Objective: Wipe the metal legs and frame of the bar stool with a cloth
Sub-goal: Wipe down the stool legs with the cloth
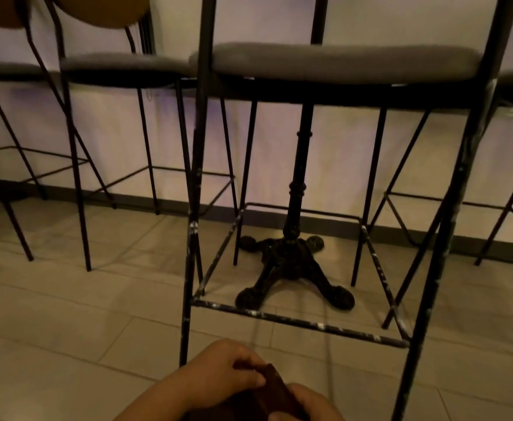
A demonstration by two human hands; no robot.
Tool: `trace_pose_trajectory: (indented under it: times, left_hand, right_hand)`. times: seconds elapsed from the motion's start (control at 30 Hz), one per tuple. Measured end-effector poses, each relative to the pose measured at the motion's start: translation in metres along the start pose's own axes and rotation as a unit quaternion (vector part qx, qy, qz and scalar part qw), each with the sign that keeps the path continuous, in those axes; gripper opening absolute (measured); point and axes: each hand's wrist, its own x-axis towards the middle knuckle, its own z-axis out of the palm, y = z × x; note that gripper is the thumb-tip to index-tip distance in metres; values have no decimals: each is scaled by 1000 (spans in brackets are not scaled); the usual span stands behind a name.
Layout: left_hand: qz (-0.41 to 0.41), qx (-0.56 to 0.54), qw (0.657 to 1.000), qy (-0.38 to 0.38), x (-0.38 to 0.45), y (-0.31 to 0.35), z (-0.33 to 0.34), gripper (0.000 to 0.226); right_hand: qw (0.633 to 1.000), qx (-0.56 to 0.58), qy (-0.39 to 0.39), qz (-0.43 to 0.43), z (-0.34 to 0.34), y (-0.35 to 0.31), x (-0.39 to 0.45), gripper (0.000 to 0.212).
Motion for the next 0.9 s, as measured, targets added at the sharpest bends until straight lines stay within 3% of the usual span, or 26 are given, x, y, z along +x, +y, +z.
trace_pose_trajectory:
  times: [0.07,0.1,0.17,0.2,0.43,0.57,0.7,0.8,0.9]
  left_hand:
    - [15,7,1000,19,-4,14,-14,16]
    - [22,12,999,26,-6,20,-21,15]
    - [35,28,998,37,-9,31,-32,14]
    - [40,32,998,44,-10,36,-37,14]
    - [106,5,983,149,-29,65,-67,12]
    - [184,-4,943,277,-50,80,-92,12]
    - [267,8,880,393,-67,96,-124,12]
    - [285,10,838,466,-66,106,-147,9]
    - [267,9,819,507,-53,115,-165,28]
  right_hand:
    - [998,27,42,-36,3,-11,-3,18]
    - [996,71,25,-42,-1,-20,-1,18]
    - [987,122,-104,1,-12,-44,10,11]
    - [984,114,-130,27,-16,-49,18,18]
    - [982,159,-93,45,-16,-84,48,18]
    - [979,197,-42,28,-11,-118,60,15]
    - [959,284,-12,18,-2,-148,70,17]
    - [948,317,-5,16,3,-165,72,22]
    - [946,324,-4,-1,5,-175,76,26]
